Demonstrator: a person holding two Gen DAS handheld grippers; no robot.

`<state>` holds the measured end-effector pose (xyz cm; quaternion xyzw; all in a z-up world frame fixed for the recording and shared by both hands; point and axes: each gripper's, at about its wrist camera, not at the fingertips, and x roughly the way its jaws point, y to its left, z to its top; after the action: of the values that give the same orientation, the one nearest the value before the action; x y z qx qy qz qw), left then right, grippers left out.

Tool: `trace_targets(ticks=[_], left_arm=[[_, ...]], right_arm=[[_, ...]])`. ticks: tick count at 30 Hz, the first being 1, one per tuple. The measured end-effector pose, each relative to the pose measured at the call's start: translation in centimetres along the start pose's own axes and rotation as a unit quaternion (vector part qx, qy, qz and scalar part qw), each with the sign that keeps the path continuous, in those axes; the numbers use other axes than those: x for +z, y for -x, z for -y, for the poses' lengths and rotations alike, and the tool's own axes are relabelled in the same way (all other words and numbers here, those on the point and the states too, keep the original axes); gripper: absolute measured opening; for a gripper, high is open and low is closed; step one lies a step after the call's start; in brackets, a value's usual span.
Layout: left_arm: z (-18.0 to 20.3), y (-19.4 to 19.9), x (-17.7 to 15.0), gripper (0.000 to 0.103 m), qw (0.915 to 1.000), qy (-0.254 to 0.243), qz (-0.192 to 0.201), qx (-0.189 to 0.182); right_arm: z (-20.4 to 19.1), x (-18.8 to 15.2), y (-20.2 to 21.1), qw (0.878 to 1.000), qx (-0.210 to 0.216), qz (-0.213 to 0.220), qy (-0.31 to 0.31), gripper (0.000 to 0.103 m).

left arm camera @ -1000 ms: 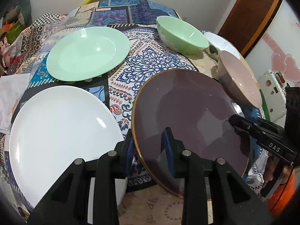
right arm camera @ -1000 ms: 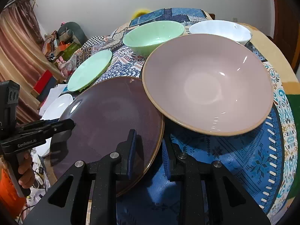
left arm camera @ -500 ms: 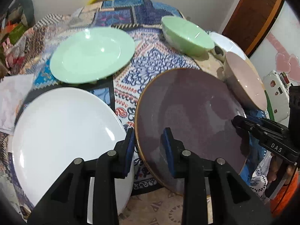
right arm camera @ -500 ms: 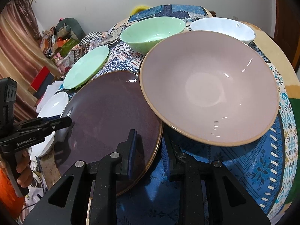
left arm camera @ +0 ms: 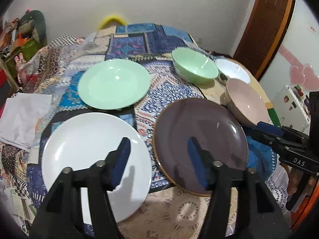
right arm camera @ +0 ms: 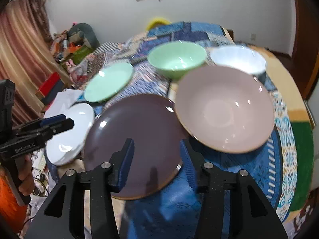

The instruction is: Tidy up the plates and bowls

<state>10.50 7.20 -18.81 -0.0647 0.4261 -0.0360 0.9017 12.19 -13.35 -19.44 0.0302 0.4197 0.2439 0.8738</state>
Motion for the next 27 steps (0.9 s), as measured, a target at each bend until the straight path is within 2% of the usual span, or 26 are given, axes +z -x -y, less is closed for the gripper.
trace_targets(ticks=[5,12,27], left_arm=[[-2.2,1.9,-0.2,0.068,0.9996,0.016,0.017,0.013],[-6.3,3.4,-0.9,0.076,0.9978,0.04,0.027,0.045],[-16.3,1.2,-5.1,0.076,0.9892,0.109,-0.019,0.096]], right_arm=[[-2.5,1.2,0.1,0.999,0.016,0.02,0.023,0.057],[-5.7,2.5,-2.3,0.998,0.04,0.014,0.045,0.058],[-11.4,3.0,-9.3,0.993,0.051,-0.048,0.098,0.058]])
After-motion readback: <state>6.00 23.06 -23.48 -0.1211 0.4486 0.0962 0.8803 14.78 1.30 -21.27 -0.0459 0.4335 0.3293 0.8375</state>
